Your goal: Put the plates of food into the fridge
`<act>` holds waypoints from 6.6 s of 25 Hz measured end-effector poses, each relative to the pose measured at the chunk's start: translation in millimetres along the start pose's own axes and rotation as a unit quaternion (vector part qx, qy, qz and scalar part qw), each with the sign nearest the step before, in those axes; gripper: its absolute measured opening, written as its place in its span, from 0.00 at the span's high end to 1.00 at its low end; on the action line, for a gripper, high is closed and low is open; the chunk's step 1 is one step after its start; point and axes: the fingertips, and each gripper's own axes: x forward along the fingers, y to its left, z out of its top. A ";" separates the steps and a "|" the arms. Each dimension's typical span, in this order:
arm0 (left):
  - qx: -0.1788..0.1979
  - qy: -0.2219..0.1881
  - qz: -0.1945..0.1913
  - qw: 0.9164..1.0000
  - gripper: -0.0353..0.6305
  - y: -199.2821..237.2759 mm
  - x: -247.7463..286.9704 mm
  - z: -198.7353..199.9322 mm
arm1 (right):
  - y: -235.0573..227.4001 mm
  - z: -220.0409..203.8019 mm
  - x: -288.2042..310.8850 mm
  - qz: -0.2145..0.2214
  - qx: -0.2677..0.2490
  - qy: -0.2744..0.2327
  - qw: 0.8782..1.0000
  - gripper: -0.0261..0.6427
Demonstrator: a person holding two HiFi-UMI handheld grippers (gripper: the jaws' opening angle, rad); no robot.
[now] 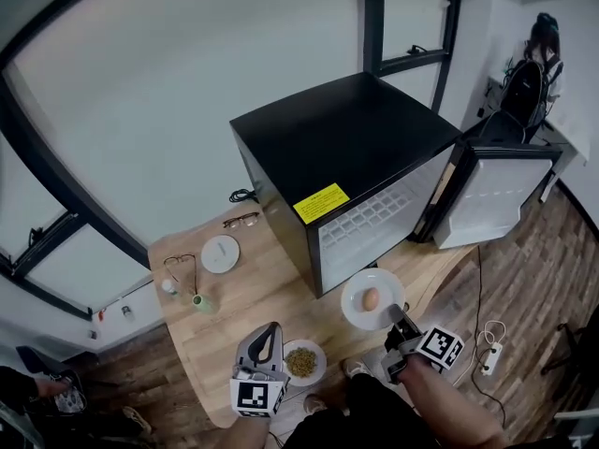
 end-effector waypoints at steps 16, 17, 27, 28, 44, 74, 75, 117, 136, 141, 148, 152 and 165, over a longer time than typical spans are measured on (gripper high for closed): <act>0.003 -0.025 0.099 0.995 0.94 37.8 34.8 48.8 | 73.0 60.0 118.9 0.070 -0.049 0.059 0.995 0.92; 0.004 -0.024 0.103 0.994 0.94 38.2 36.1 48.7 | 72.5 60.0 125.4 0.068 -0.048 0.064 0.994 0.92; -0.001 -0.004 0.155 0.988 0.94 52.0 38.2 40.2 | 86.6 55.9 179.8 0.058 -0.143 0.112 0.982 0.92; -0.001 -0.002 0.159 0.987 0.94 52.8 36.9 39.5 | 88.6 55.5 183.2 0.057 -0.157 0.116 0.979 0.92; -0.012 0.021 0.229 0.973 0.94 54.9 7.8 26.6 | 89.0 54.1 235.7 -0.024 -0.391 0.165 0.905 0.75; -0.002 -0.017 0.185 0.983 0.94 94.3 -150.2 15.9 | 61.7 -53.0 76.3 0.021 -0.330 0.052 0.942 0.66; -0.006 -0.016 0.181 0.983 0.94 92.8 -153.9 11.4 | 54.7 -69.9 69.2 0.018 -0.325 0.062 0.943 0.66; 0.001 0.071 0.119 0.990 0.94 41.4 -198.1 -53.4 | -106.1 -312.4 8.9 -0.060 -0.005 0.239 0.969 0.88; 0.012 0.015 0.074 0.997 0.94 28.0 -126.5 -1.9 | -52.4 -199.5 15.8 -0.005 0.028 0.164 0.986 0.92; 0.019 0.000 0.069 0.997 0.94 23.8 -99.7 11.9 | -41.0 -147.6 14.1 0.003 0.032 0.131 0.991 0.92; 0.025 -0.018 0.069 0.997 0.94 13.6 -61.1 30.6 | -28.2 -72.2 16.3 0.017 0.029 0.094 0.995 0.92; 0.030 -0.026 0.075 0.996 0.94 12.7 -43.0 40.1 | -22.6 -28.3 20.8 0.027 0.032 0.069 0.997 0.92; 0.040 -0.052 0.110 0.992 0.94 5.1 22.4 72.1 | 7.6 92.4 64.0 0.070 0.027 0.027 0.997 0.92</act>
